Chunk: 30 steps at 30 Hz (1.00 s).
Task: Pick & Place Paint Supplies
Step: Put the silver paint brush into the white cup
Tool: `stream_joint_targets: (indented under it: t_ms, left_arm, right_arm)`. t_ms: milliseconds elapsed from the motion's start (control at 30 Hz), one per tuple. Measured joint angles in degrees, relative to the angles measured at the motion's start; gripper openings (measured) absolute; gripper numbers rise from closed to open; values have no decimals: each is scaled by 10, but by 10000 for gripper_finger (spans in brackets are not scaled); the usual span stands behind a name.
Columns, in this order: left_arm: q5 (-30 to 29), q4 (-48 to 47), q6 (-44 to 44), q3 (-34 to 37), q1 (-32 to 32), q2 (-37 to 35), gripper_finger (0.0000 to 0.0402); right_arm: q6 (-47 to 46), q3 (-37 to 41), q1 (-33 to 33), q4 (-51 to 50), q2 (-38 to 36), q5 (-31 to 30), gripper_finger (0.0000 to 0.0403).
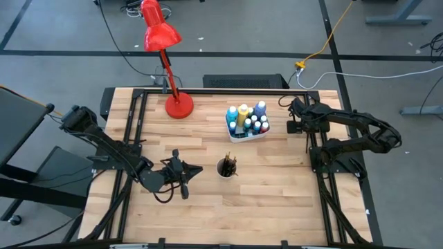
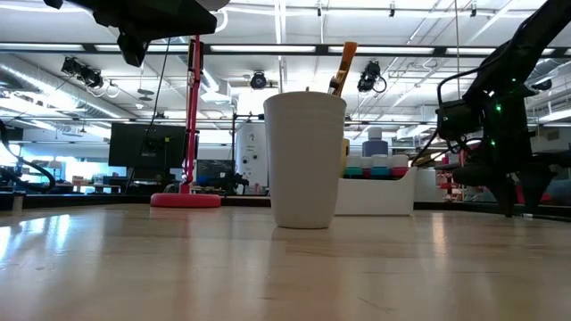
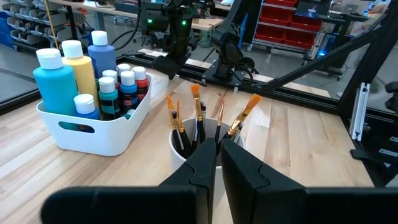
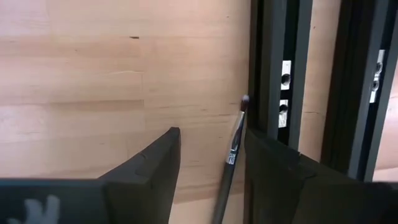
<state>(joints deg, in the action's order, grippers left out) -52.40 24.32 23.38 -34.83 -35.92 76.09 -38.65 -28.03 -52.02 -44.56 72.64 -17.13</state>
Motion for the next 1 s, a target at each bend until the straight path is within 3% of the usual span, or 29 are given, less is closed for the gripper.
stream_joint_targets:
  t_ms: [600,767,1000]
  left_arm:
    - [10,0,3,0,0,0,34]
    - [29,0,15,0,0,0,34]
    - [39,0,18,0,0,0,34]
  right_arm:
    - [-45,10,-8,3,-2,48,181]
    - [1,9,-27,6,-2,91,184]
    - [79,15,-27,27,-21,91,173]
